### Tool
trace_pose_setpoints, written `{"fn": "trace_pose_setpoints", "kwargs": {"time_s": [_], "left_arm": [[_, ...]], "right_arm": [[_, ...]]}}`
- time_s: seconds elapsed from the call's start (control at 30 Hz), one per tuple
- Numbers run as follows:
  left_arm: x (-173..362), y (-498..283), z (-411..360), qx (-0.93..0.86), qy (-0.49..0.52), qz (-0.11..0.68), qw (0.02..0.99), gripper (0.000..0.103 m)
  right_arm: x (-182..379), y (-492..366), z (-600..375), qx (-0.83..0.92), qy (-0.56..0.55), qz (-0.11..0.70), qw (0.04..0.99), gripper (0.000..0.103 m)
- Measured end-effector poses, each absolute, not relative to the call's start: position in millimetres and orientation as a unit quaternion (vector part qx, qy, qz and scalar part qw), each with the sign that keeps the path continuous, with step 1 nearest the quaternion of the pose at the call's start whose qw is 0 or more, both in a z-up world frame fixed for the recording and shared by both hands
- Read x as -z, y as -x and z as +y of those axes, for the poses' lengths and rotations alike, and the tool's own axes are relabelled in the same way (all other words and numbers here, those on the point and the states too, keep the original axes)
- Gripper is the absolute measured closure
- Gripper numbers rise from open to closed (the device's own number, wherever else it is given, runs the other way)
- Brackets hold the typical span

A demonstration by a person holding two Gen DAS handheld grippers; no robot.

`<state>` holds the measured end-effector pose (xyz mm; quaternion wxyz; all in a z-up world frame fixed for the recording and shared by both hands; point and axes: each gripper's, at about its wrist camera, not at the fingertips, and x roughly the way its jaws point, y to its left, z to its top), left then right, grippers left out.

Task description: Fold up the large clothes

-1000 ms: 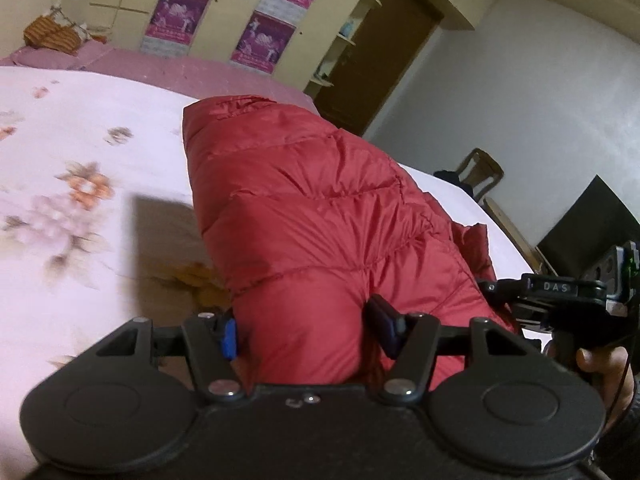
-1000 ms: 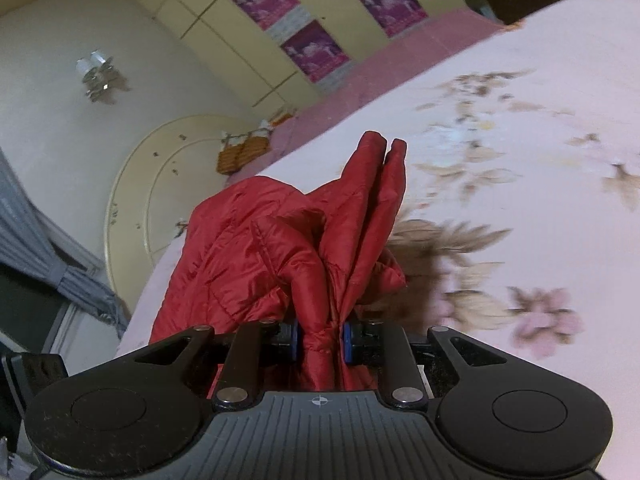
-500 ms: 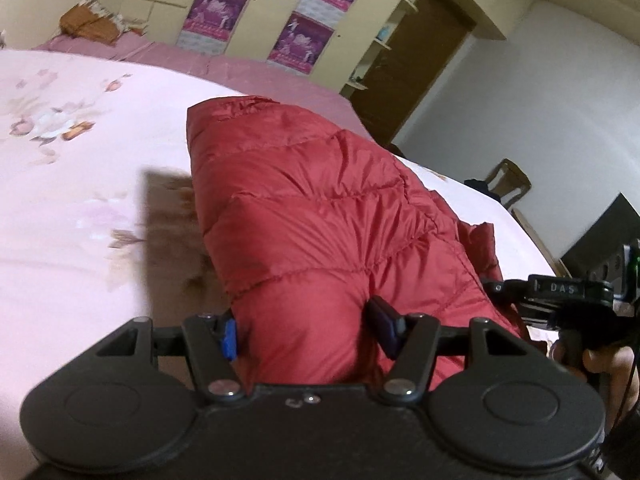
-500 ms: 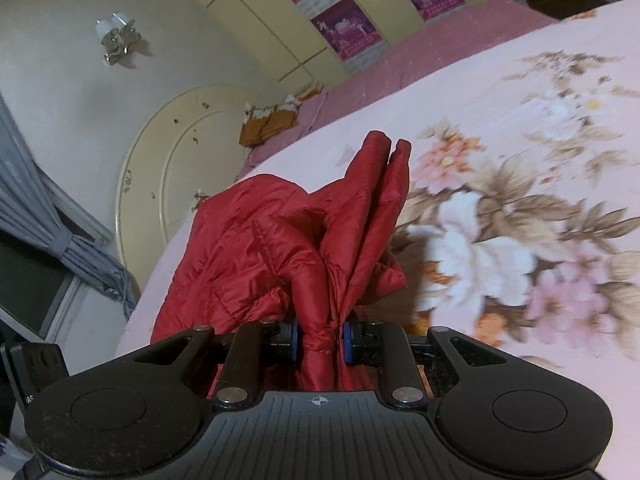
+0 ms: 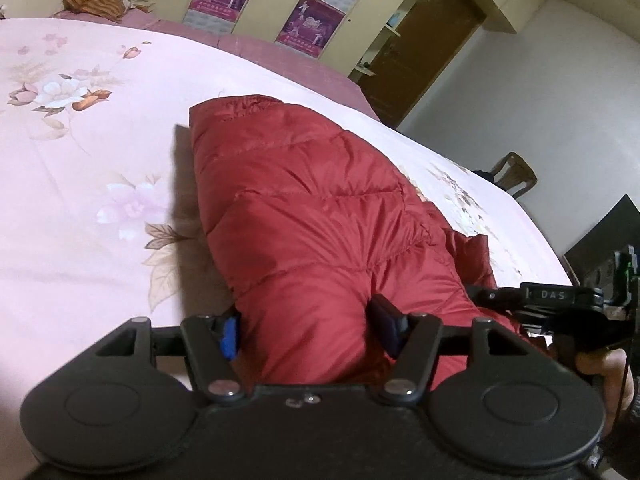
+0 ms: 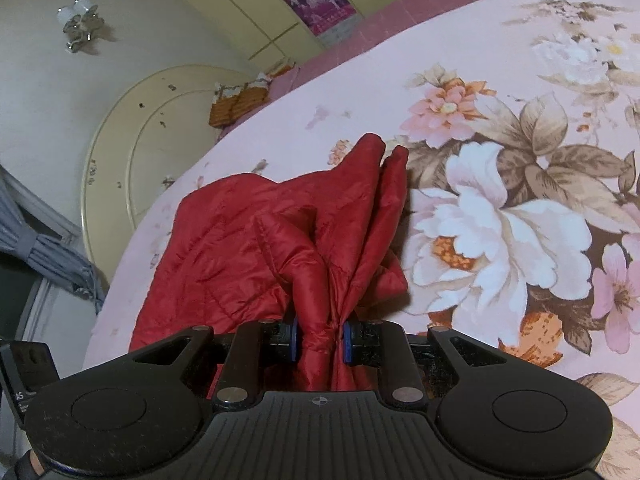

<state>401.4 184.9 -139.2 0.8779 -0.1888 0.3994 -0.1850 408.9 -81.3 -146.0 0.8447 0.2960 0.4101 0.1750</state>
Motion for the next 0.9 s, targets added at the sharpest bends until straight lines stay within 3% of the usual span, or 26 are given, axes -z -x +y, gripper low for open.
{"fn": "trace_pose_setpoints", "kwargs": {"time_s": [0.13,0.2,0.23,0.3,0.37,0.43,0.5,0.6,0.9], "left_arm": [[137.9,-399.7,191.0,0.183,0.188,0.398,0.879,0.031],[133.2,-396.3,200.7,0.167,0.178,0.390,0.888,0.022],[127.5,-391.3,205.2,0.156,0.176,0.385,0.892,0.022],[112.1,-378.6,217.4,0.132,0.177,0.359,0.907,0.026],[96.4,-373.2,220.2,0.137,0.169,0.330,0.918,0.039],[87.1,-381.7,208.8,0.161,0.145,0.325,0.920,0.042],[84.2,-396.3,189.3,0.182,0.109,0.329,0.920,0.044],[95.1,-418.7,170.0,0.193,0.081,0.348,0.914,0.046],[119.9,-426.7,165.3,0.181,0.055,0.366,0.911,0.044]], "right_arm": [[143.6,-405.7,-81.2,-0.168,-0.294,0.407,0.848,0.083],[135.4,-402.1,-82.4,-0.156,-0.280,0.405,0.856,0.069],[128.9,-398.0,-84.7,-0.147,-0.272,0.398,0.864,0.067],[111.9,-388.1,-90.9,-0.134,-0.254,0.377,0.881,0.067],[93.7,-382.3,-90.4,-0.140,-0.221,0.352,0.899,0.068],[78.7,-385.2,-79.1,-0.157,-0.182,0.335,0.911,0.068],[75.6,-396.5,-61.6,-0.172,-0.146,0.340,0.913,0.081],[85.6,-414.3,-40.6,-0.175,-0.099,0.361,0.911,0.091],[133.0,-429.3,-51.8,-0.140,-0.085,0.406,0.899,0.097]]}}
